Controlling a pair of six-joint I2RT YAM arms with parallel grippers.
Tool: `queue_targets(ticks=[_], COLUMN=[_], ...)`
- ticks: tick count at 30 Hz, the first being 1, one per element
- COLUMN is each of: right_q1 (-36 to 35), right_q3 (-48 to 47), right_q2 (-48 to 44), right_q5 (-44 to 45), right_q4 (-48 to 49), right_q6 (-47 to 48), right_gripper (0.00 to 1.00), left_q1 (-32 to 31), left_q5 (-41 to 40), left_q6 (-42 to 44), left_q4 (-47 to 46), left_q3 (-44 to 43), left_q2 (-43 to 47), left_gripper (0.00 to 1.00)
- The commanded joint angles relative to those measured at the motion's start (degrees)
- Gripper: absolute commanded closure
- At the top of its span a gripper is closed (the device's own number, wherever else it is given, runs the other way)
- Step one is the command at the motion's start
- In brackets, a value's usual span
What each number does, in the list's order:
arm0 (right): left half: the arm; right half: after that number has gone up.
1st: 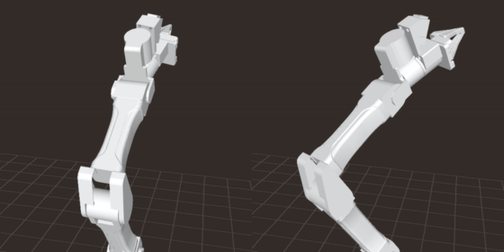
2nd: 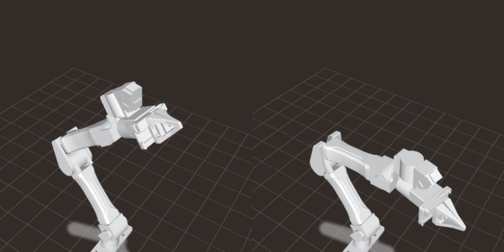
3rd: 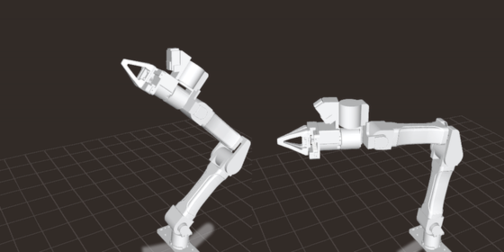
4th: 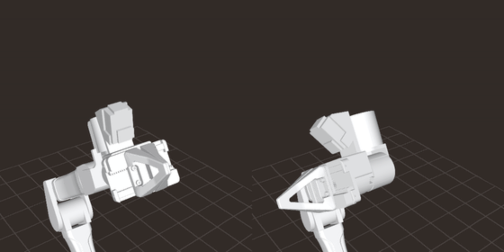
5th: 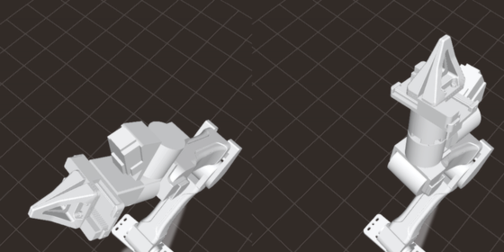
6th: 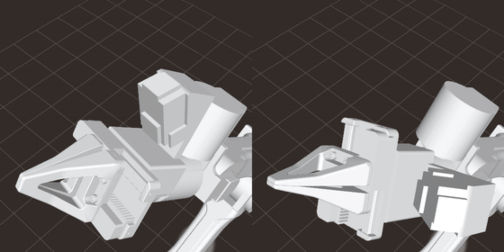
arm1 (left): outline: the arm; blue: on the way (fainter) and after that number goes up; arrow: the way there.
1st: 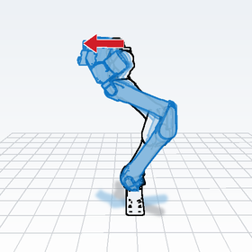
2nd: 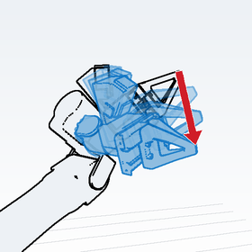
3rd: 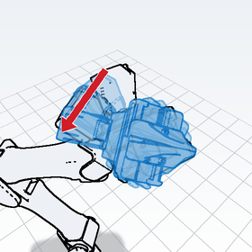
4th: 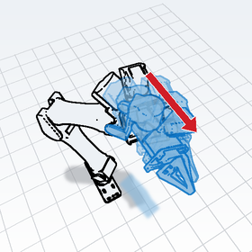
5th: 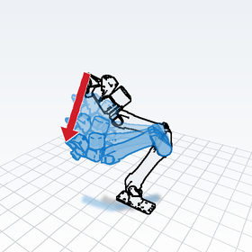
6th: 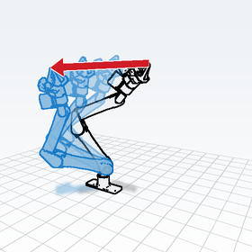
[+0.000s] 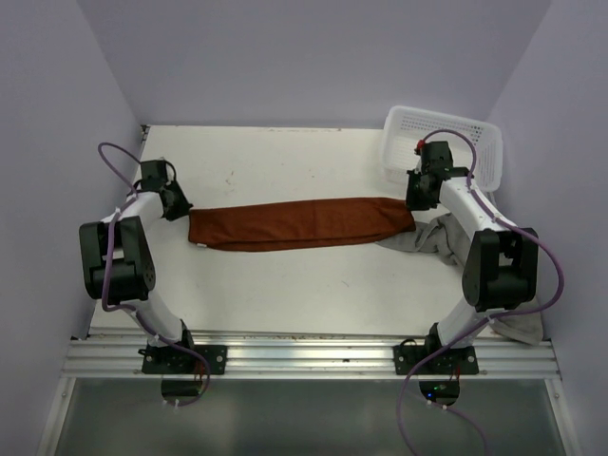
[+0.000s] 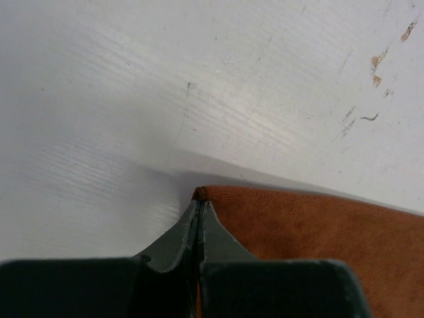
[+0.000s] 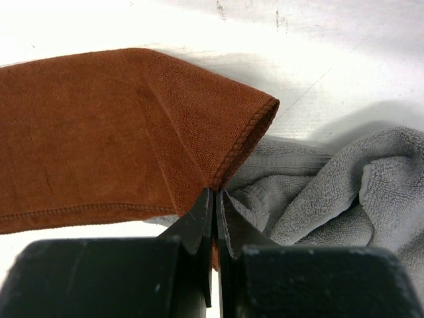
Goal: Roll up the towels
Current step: Fold the towel
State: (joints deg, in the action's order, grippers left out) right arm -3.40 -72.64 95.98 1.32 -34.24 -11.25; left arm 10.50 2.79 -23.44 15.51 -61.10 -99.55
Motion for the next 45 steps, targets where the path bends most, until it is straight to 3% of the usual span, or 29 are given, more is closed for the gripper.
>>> queue_targets(ticks=[1, 4, 6, 11, 13, 16, 28, 37, 45], right_q1=[0.15, 0.23, 0.23, 0.23, 0.23, 0.15, 0.15, 0.23, 0.23], right_q3=[-0.22, -0.57, -0.66, -0.66, -0.84, -1.27, -5.75, -11.37, -18.49], right_q2=[-0.01, 0.17, 0.17, -0.36, -0.45, -0.71, -3.52, -6.16, -5.55], right_q5=[-1.06, -1.06, -1.06, -2.81, -3.6, -4.22, 2.89, 9.48, 17.3], right_q4=[1.19, 1.02, 0.84, 1.02, 1.02, 0.67, -4.96, -11.46, -16.73], right_q6=[1.14, 1.14, 1.14, 1.31, 1.23, 1.14, 1.4, 3.51, 6.06], right_gripper=[1.0, 1.0, 1.0, 1.0, 1.0, 1.0, 1.0, 1.0, 1.0], left_q1=[0.92, 1.45, 1.63, 1.63, 1.54, 1.54, -3.55, -12.15, -15.51], left_q5=[-0.94, -0.24, 0.11, 1.52, 1.87, 2.49, 1.43, 1.43, 1.26], left_q6=[0.06, -0.03, 0.06, 0.24, 0.5, 1.11, 2.52, 3.75, 4.63], left_q4=[-1.44, -1.44, -1.71, -3.29, -3.73, -3.82, -3.55, -3.29, -3.55], left_q3=[-1.92, -2.18, -2.18, -0.69, 0.28, 0.98, 4.06, 6.26, 5.82], left_q2=[0.58, 0.06, -0.03, 1.63, 2.95, 5.32, 17.88, 21.59, 24.31], left_gripper=[1.0, 1.0, 0.95, 0.61, 0.52, 0.46, 0.41, 0.38, 0.37])
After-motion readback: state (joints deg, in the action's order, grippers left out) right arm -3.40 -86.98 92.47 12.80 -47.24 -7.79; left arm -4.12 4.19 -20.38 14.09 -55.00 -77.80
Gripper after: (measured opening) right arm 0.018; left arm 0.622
